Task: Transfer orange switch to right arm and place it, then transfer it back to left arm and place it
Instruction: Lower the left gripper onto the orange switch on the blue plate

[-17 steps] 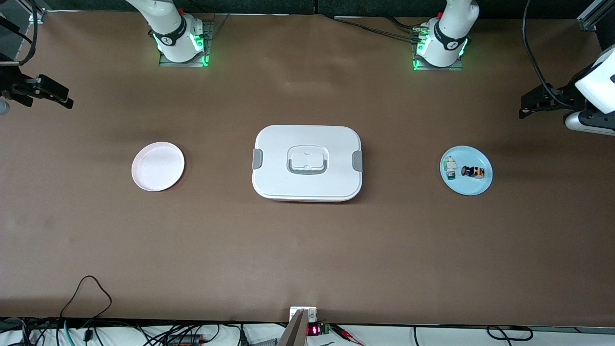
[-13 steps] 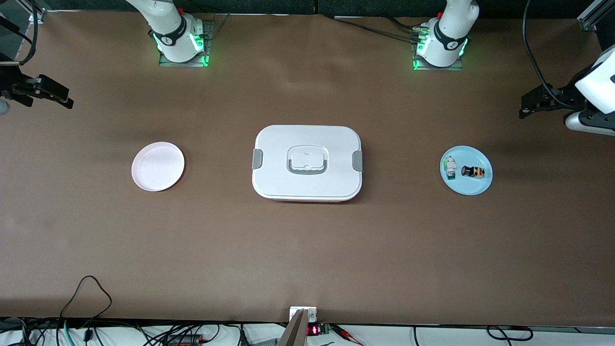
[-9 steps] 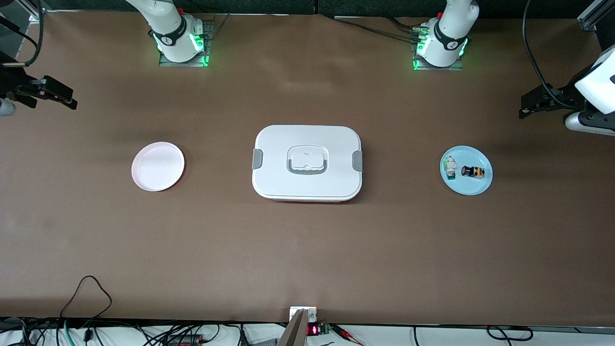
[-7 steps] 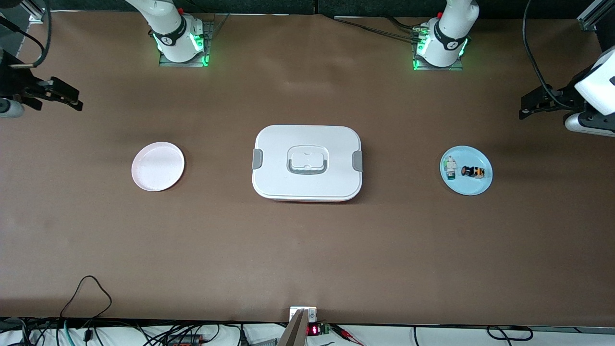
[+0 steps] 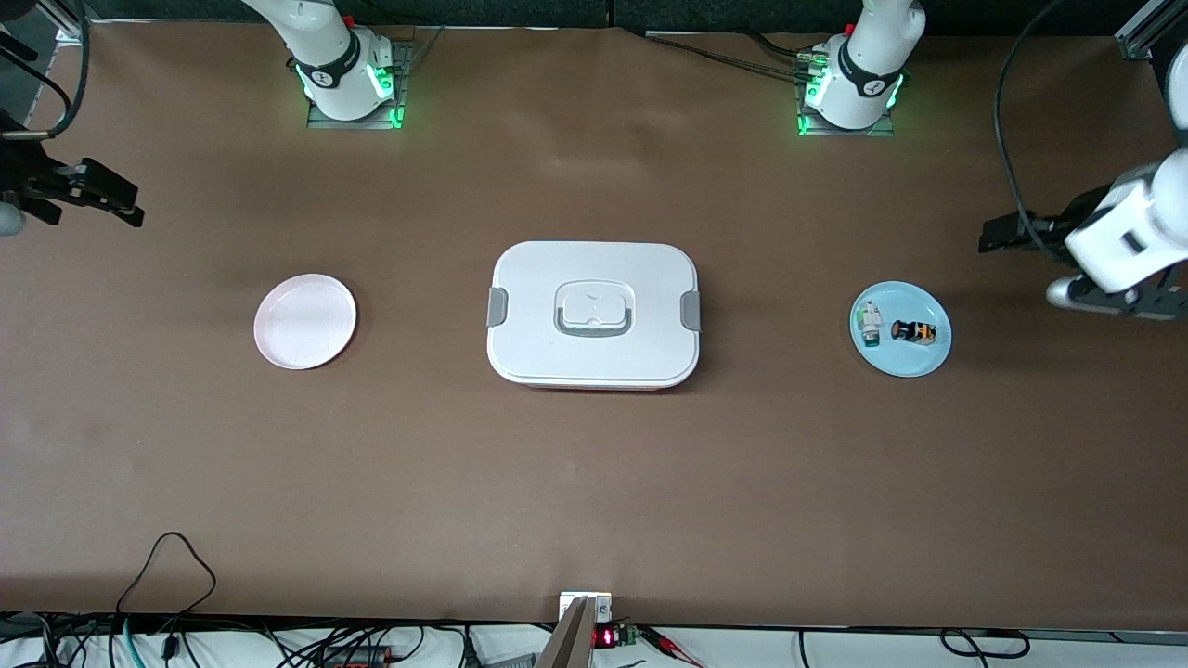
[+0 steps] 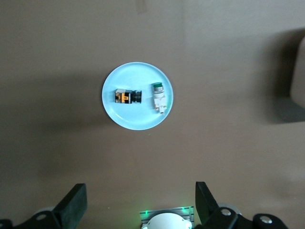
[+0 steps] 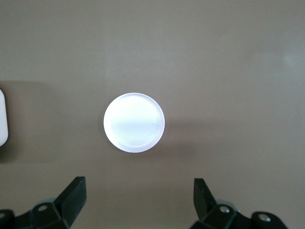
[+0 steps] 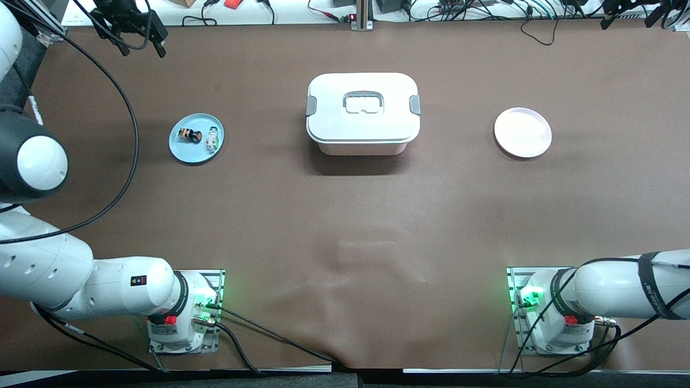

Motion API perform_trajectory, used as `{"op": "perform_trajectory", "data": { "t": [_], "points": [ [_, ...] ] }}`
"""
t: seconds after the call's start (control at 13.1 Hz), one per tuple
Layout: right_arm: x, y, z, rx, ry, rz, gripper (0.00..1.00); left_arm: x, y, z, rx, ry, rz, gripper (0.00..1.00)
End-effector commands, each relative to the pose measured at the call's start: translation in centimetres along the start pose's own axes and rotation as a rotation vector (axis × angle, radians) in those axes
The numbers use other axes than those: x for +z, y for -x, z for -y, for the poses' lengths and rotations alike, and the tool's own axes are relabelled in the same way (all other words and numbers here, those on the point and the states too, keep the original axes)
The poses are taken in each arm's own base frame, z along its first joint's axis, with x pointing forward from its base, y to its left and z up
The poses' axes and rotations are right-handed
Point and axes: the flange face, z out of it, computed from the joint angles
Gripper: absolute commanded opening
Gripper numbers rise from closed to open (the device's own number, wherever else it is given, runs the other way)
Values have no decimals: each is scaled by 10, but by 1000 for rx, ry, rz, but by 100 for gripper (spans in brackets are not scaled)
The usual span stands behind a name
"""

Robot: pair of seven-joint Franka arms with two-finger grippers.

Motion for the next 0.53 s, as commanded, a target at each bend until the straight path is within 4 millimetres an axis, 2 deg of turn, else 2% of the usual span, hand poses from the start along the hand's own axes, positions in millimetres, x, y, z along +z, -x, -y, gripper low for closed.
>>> {"op": "perform_trajectory", "data": {
  "t": [0.0, 0.15, 0.3, 0.46],
  "points": [
    [-19, 0, 0, -4, 10, -19, 100, 17, -12, 1, 27, -34, -5, 100],
    [-9, 1, 11, -16, -3, 33, 100, 44, -20, 1, 30, -35, -14, 100],
    [-10, 3, 27, -47, -3, 52, 100, 69, -26, 1, 34, -35, -22, 100],
    [-35, 16, 27, -52, -2, 68, 100, 95, -30, 0, 40, -38, -43, 100]
  ]
}}
